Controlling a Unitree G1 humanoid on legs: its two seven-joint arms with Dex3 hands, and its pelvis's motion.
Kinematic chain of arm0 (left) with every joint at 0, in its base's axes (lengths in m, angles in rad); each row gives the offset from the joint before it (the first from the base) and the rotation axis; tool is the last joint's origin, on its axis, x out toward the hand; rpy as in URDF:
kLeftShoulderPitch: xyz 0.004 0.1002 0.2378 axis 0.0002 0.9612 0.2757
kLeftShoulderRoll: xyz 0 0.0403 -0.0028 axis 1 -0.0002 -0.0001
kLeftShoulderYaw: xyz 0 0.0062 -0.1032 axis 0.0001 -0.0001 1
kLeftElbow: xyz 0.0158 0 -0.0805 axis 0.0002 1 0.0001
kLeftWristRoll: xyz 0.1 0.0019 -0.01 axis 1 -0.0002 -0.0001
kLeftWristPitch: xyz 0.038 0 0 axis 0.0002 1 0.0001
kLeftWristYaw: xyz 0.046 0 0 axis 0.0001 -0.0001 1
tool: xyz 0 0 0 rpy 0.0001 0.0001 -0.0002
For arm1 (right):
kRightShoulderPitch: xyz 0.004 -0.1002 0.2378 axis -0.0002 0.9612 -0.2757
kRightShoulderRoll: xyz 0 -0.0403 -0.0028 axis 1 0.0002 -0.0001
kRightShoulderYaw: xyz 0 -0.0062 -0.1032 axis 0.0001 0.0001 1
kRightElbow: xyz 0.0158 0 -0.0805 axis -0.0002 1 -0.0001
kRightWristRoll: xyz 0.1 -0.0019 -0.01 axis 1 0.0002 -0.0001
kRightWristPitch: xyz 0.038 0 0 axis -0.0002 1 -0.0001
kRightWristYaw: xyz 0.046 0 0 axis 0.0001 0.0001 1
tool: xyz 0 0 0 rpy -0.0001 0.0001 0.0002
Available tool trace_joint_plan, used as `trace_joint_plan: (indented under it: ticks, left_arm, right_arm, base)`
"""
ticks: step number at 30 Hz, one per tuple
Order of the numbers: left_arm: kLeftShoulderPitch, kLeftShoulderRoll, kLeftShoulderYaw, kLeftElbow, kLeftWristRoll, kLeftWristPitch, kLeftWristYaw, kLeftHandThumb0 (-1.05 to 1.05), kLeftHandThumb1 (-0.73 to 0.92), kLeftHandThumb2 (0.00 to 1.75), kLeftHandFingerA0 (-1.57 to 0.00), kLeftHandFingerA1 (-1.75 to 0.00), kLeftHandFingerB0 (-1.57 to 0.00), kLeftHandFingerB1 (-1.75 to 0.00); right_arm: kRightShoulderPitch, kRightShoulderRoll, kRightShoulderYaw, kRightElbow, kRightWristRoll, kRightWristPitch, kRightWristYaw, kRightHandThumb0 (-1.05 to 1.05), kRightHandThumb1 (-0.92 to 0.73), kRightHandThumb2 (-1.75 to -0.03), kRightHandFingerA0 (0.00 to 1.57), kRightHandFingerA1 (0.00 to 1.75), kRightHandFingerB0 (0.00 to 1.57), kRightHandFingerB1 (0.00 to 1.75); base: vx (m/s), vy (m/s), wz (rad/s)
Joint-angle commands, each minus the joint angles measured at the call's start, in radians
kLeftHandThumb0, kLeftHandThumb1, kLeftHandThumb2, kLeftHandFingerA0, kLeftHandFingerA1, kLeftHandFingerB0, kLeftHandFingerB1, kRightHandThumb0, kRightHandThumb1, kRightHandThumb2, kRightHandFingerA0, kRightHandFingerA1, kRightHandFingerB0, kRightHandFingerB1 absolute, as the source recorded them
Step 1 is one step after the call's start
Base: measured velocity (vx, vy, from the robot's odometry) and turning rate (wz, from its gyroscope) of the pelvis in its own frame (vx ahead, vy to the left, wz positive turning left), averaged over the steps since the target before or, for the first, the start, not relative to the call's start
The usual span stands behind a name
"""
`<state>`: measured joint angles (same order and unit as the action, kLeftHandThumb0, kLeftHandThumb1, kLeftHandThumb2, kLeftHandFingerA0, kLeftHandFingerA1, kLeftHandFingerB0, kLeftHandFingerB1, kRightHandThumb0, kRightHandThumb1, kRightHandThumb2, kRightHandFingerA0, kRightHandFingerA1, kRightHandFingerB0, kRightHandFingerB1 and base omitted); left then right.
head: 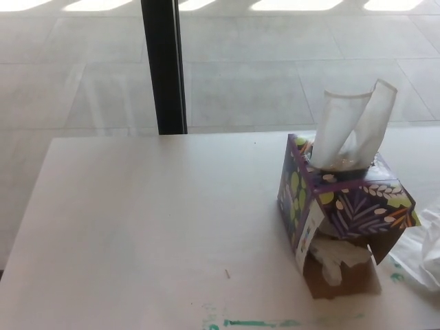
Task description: The robot uses its right hand to pull out a tissue from the tissue box kept in the middle of the desk and put it on the right side
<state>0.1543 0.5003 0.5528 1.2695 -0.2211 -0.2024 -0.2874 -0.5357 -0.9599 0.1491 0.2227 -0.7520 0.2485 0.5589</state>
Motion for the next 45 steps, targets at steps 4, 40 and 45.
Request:
trace_joint_plan:
  ticks: [4,40,45]
  left_arm:
    - [0.008,0.020,0.018,-0.001,-0.032,-0.026,-0.021,-1.05,0.84,0.89,-0.93,-1.29,-0.53,-1.42]
    - [-0.025,0.024,-0.008,0.012,-0.001,0.017,0.032,-1.05,0.91,0.88,-0.83,-1.33,-0.49,-1.37]
    - [-0.046,0.022,-0.013,0.009,0.000,0.025,0.029,-1.05,0.90,0.88,-0.83,-1.32,-0.51,-1.33]
  right_arm:
    - [0.389,0.020,-0.637,-0.098,0.181,0.024,-0.174,-0.69,-0.69,-0.61,0.65,0.87,0.57,0.59]
    - [0.583,0.791,-1.120,0.370,0.669,-0.257,-0.433,-0.68,-0.71,-0.62,0.80,1.23,0.32,0.71]
    - [0.596,0.781,-1.073,0.381,0.653,-0.263,-0.393,-0.72,-0.73,-0.62,0.70,1.09,0.38,0.69]
  base:
    - [0.00,0.000,0.00]
    - [0.00,0.000,0.00]
    - [0.00,0.000,0.00]
